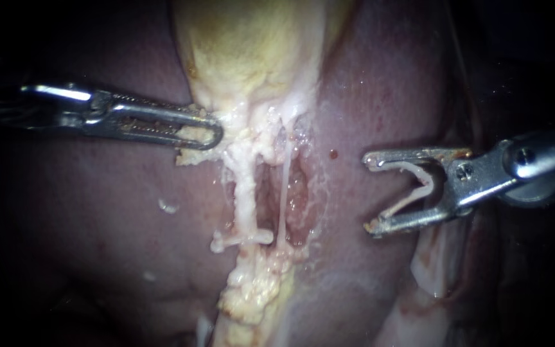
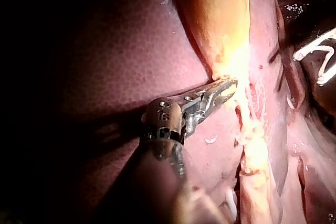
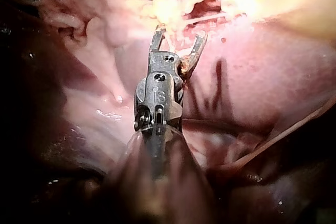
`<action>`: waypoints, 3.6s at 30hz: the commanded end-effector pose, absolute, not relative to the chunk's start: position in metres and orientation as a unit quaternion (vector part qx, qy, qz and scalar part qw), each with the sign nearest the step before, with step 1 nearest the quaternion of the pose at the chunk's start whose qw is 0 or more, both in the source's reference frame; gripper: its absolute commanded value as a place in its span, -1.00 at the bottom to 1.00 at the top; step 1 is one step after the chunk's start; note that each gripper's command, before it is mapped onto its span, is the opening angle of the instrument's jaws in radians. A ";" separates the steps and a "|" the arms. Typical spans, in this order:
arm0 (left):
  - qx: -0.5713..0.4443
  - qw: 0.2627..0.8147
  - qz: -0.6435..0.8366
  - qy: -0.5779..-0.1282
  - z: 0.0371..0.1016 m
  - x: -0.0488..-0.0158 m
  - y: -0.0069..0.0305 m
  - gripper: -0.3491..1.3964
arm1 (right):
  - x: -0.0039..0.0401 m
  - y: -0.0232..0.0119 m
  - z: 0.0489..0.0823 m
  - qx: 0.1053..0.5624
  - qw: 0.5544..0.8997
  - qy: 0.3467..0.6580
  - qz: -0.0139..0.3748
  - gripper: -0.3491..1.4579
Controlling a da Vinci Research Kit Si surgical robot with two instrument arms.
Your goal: Clipping second clip left tube
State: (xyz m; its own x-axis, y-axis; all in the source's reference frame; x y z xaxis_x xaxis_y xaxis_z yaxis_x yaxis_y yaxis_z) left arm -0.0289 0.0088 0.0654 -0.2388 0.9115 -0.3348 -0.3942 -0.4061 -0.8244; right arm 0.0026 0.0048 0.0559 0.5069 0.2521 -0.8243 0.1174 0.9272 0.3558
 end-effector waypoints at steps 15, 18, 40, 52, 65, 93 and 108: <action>-0.433 0.468 0.708 -0.304 0.0585 -0.0227 0.0125 -1.00 | 0.0028 0.0049 0.0559 0.188 0.847 0.495 0.039 -0.06; -0.433 0.469 0.708 -0.303 0.0584 -0.0227 0.0123 -1.00 | 0.0028 0.0049 0.0559 0.188 0.847 0.495 0.039 -0.06; -0.433 0.470 0.708 -0.301 0.0583 -0.0232 0.0119 -1.00 | 0.0102 0.0024 0.0605 0.271 0.820 0.491 0.111 -0.06; -0.433 0.471 0.708 -0.300 0.0584 -0.0234 0.0118 -1.00 | 0.0128 0.0021 0.0645 0.338 0.760 0.531 0.160 -0.07; -0.433 0.472 0.708 -0.298 0.0585 -0.0236 0.0117 -1.00 | 0.0151 0.0023 0.0680 0.357 0.747 0.536 0.163 -0.07; -0.433 0.472 0.708 -0.298 0.0586 -0.0238 0.0116 -1.00 | 0.0211 0.0017 0.0699 0.404 0.698 0.580 0.118 -0.10; -0.433 0.471 0.708 -0.299 0.0587 -0.0239 0.0116 -1.00 | 0.0231 -0.0008 0.0668 0.421 0.689 0.581 0.101 -0.12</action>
